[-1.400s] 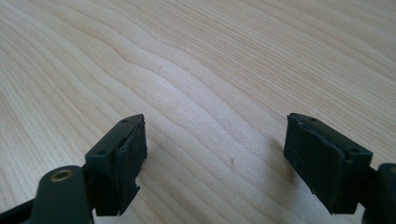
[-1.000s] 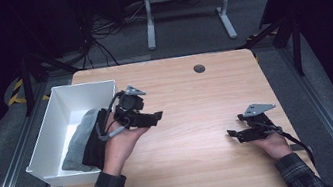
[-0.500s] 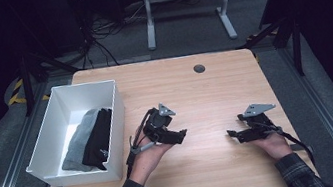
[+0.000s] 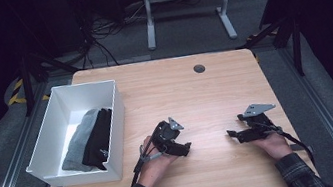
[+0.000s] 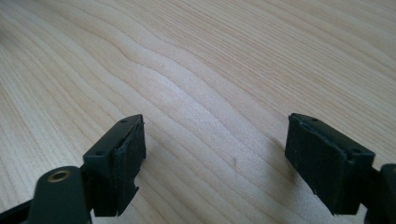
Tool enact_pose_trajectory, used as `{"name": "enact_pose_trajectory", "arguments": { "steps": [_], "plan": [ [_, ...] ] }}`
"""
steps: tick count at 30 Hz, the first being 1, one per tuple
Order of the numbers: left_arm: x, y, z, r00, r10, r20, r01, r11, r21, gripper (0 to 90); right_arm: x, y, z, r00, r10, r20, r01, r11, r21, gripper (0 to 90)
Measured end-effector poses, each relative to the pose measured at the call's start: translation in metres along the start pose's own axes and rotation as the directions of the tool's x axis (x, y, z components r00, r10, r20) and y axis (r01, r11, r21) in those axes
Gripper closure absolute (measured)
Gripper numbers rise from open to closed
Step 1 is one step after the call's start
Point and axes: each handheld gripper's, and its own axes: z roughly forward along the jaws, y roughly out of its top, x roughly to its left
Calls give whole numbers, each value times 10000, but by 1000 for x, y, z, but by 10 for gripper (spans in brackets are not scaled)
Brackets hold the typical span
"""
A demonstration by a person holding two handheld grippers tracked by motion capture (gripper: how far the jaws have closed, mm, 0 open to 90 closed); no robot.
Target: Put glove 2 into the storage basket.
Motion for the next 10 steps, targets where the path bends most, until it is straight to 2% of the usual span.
{"name": "enact_pose_trajectory", "arguments": {
  "steps": [10],
  "plan": [
    [-2,-2,3,9999,149,-40,-149,9999,60,185,0,0,0,10000,-16,-19,16,10000,0,210]
  ]
}}
